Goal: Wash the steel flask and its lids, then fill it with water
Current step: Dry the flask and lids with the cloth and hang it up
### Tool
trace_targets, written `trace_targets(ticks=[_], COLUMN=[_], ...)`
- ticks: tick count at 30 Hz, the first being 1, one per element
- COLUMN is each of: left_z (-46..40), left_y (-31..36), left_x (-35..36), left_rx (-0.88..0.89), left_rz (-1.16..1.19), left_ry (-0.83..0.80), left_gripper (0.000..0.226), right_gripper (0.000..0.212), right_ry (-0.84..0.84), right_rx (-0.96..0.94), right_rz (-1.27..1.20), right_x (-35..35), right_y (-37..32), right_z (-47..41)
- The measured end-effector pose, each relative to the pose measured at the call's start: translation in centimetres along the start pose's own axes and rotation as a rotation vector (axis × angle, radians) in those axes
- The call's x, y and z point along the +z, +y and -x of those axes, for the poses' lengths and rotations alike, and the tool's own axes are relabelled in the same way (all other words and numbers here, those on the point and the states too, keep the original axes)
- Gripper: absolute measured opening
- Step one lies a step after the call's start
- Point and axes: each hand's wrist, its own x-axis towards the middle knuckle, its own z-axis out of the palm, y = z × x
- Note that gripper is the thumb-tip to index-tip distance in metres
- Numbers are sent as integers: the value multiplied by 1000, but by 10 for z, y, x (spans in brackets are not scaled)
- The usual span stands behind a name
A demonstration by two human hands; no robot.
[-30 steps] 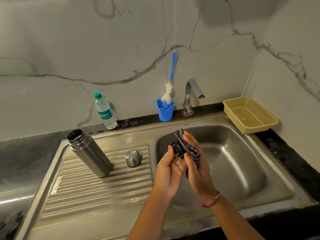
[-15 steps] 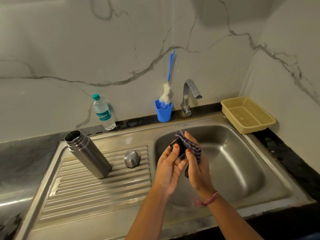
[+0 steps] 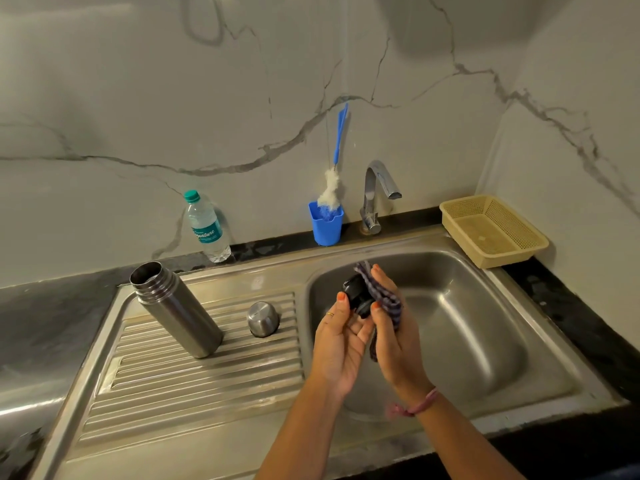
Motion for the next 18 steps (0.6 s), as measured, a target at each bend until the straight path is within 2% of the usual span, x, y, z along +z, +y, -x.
trace_targets(ticks=[3,7,9,12,16,18], left_z=[-2,0,1,-1,-2,-3], left_y=[1,-2,-2,-1,-3,-3], left_x=[-1,2,2,-1,1,1], left_rx=[11,10,17,9,-2,-5], left_rz=[9,-16,-25,-57,-103,-101], left_ry=[7,14,17,-18,-39,-22], left_gripper=[52,46,45,44,52,46], right_gripper=[50,37,39,47,47,47], right_ry=[-46,49,33,-51,-38,-67], right_rx=[-118,22,-32,-234,-225,-244], right_rz=[133,-31,58,350,330,351], right_x=[1,-1,1,1,-2,-1], right_y=[1,-5,-12,-4,0,1], right_z=[2,-3,-2,-1,-3,0])
